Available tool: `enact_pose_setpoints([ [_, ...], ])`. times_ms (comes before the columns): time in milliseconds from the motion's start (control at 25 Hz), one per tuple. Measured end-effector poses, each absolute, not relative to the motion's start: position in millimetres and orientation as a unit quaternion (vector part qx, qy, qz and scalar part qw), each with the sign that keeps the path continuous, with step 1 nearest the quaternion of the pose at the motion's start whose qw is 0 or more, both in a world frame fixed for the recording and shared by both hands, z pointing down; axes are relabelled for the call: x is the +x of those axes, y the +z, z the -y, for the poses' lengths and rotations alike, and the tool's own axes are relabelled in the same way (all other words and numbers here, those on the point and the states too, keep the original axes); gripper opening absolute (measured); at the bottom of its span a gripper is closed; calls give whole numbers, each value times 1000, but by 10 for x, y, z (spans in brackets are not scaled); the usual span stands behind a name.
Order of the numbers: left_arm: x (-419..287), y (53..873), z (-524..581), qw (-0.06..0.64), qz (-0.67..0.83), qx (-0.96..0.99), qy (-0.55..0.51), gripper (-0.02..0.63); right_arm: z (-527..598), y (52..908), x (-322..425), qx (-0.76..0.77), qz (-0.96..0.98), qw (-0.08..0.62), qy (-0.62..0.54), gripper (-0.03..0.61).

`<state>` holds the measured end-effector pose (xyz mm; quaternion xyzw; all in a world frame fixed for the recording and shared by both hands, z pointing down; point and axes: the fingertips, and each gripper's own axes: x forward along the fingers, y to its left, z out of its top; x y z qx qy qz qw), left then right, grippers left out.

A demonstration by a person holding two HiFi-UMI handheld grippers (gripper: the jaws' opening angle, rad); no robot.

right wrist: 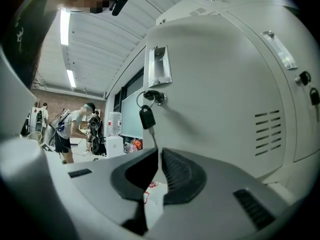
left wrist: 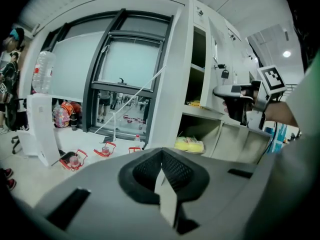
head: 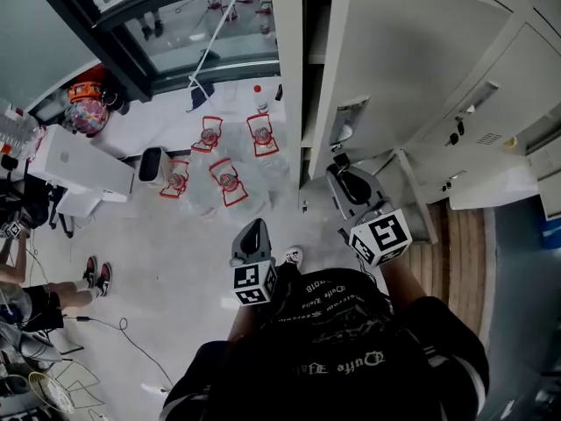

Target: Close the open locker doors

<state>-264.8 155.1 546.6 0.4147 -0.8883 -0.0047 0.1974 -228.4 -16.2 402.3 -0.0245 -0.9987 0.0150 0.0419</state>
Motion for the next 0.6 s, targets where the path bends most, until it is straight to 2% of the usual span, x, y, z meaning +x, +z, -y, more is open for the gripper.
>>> enact_pose_setpoints([
  [600,-2946,5450,-1658,190,902,388,-2,8,440,4091,-2742,18,999,44,11,26],
])
